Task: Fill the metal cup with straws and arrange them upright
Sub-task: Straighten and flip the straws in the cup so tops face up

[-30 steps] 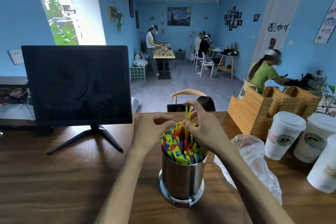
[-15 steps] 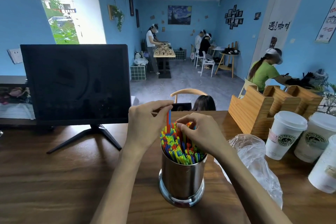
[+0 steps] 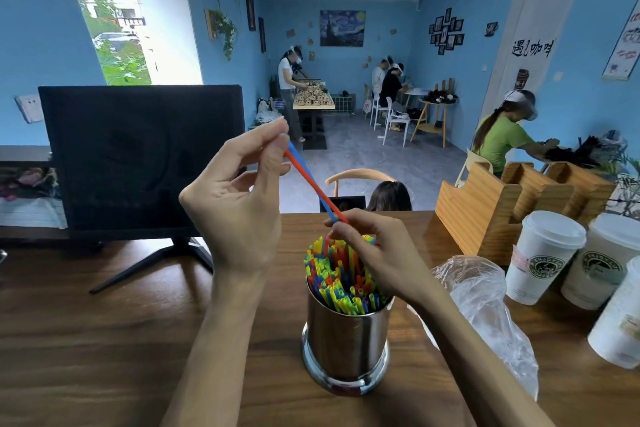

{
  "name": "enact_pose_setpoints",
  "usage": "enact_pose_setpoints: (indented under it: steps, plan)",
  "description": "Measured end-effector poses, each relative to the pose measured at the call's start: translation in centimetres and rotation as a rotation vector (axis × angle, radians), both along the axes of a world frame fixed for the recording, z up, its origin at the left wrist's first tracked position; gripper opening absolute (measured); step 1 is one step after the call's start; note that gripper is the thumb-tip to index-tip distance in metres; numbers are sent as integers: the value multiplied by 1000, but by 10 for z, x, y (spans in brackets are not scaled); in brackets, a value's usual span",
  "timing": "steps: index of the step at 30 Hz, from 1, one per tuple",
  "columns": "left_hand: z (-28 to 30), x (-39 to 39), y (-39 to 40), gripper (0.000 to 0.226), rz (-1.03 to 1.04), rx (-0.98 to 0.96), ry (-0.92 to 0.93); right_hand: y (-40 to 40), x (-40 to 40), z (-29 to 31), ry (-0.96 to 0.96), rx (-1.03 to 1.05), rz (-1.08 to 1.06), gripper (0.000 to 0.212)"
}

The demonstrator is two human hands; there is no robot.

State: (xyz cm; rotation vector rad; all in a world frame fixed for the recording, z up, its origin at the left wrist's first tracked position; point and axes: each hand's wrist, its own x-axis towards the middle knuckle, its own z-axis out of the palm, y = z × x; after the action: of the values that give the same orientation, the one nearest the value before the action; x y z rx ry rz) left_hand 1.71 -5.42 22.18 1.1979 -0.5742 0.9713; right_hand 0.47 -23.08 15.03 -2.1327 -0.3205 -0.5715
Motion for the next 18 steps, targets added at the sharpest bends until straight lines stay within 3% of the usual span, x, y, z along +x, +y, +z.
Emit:
enact_pose_setpoints:
  steps: [3,8,11,14,18]
  plan:
    - [-6,10,2,12,-28,-124,104,-11,-5,5,49,168,53,19]
    - [-21,31,14,20,-69,-122,318,-17,-14,15,210,870,122,13]
    - [-33,38,15,16,-100,-89,436,-16,-11,19,209,1175,123,7]
    - [-45,40,11,12,-153,-86,554,-14,-9,27,141,1348,190,12]
    - [-63,37,3,12,-215,9,687,-14,-5,39,46,1362,158,19]
